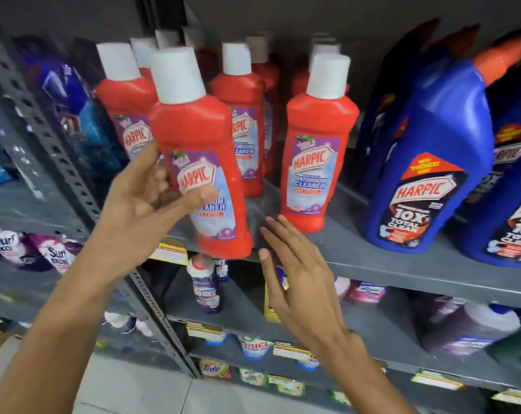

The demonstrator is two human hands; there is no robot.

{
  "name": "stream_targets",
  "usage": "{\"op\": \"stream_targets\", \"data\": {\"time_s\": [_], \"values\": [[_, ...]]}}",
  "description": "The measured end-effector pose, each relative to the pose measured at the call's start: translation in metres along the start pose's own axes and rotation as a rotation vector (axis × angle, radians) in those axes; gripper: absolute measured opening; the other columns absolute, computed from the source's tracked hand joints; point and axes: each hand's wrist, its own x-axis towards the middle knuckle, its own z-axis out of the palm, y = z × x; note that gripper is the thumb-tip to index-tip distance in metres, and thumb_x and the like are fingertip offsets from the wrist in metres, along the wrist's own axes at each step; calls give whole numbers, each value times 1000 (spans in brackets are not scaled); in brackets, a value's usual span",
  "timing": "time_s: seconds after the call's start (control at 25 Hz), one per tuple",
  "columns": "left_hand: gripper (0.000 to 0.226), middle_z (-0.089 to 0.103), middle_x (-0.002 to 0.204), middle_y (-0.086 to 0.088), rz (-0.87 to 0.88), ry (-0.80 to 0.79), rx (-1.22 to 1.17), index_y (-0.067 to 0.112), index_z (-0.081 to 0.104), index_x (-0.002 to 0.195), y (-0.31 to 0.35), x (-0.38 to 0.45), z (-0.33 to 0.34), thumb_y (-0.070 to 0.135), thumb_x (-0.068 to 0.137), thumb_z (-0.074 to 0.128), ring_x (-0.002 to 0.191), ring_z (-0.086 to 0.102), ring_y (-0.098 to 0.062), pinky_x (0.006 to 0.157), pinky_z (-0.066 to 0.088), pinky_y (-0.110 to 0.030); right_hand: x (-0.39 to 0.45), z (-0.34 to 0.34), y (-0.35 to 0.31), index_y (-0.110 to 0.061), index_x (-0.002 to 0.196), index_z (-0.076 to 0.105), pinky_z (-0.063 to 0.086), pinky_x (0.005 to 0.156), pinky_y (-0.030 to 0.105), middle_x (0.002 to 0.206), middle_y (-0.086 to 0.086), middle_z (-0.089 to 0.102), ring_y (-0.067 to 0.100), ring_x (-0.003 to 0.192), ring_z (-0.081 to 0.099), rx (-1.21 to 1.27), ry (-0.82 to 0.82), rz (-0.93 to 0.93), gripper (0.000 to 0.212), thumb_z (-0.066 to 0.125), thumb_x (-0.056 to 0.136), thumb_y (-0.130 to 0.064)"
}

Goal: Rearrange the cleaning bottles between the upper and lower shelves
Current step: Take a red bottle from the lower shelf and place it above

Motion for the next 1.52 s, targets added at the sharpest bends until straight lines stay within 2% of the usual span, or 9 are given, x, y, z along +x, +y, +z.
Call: {"op": "stream_targets", "data": {"time_s": [0.12,0.2,0.36,0.56,0.76,0.96,1.28,1.44,1.52], "values": [[53,77,130,0,-1,-19,44,19,61,134,-13,22,-7,7,86,79,119,73,-17,108,57,-41,8,19,-8,-10,142,67,40,122,30,149,2,67,18,144,57,-134,-11,39,37,57,107,-21],[61,74,135,-3,-22,-49,52,16,56,142,-22,33,-9,9,87,81,126,70,-21,111,55,-43,11,27,-12,-9,140,67,36,121,28,146,4,69,20,140,60,-221,3,65,38,56,106,-20],[64,74,132,4,-43,-109,32,13,53,146,-34,48,-8,5,87,79,122,69,-7,101,53,-19,12,34,-15,-11,141,69,24,126,20,149,3,68,17,141,60,-299,48,83,40,52,106,-22],[71,71,140,-3,-29,-164,28,13,46,153,-43,61,-5,2,91,77,129,68,-15,104,54,-24,11,38,-16,-11,137,72,33,124,25,147,3,69,16,138,63,-324,95,71,40,54,103,-22],[71,71,141,-4,-26,-200,43,15,46,154,-48,66,-9,5,91,77,131,67,-19,110,53,-33,10,41,-15,-10,136,73,36,123,26,145,3,70,15,138,64,-326,120,80,40,54,103,-23],[72,70,141,-3,-42,-177,43,15,44,155,-49,71,-8,4,92,77,128,68,-14,99,56,-22,9,43,-15,-9,135,74,44,121,32,144,4,71,16,136,65,-322,138,65,40,54,102,-22],[74,69,143,-1,-56,-183,14,15,45,155,-51,68,-9,3,90,79,130,67,-14,101,57,-23,8,41,-15,-9,136,72,42,122,32,144,5,71,17,137,65,-306,124,61,39,55,103,-21],[72,75,126,6,-110,-113,83,14,53,145,-48,57,-6,18,80,87,114,73,-5,106,59,-35,8,40,-12,-9,141,69,41,123,33,149,5,68,19,140,62,-298,73,60,40,52,108,-23],[80,73,123,5,-127,-35,167,23,53,142,-47,36,-8,28,73,92,112,72,-6,104,60,-35,5,36,-11,-8,146,64,40,124,37,153,6,64,20,145,58,-282,42,29,40,52,110,-22]]}}
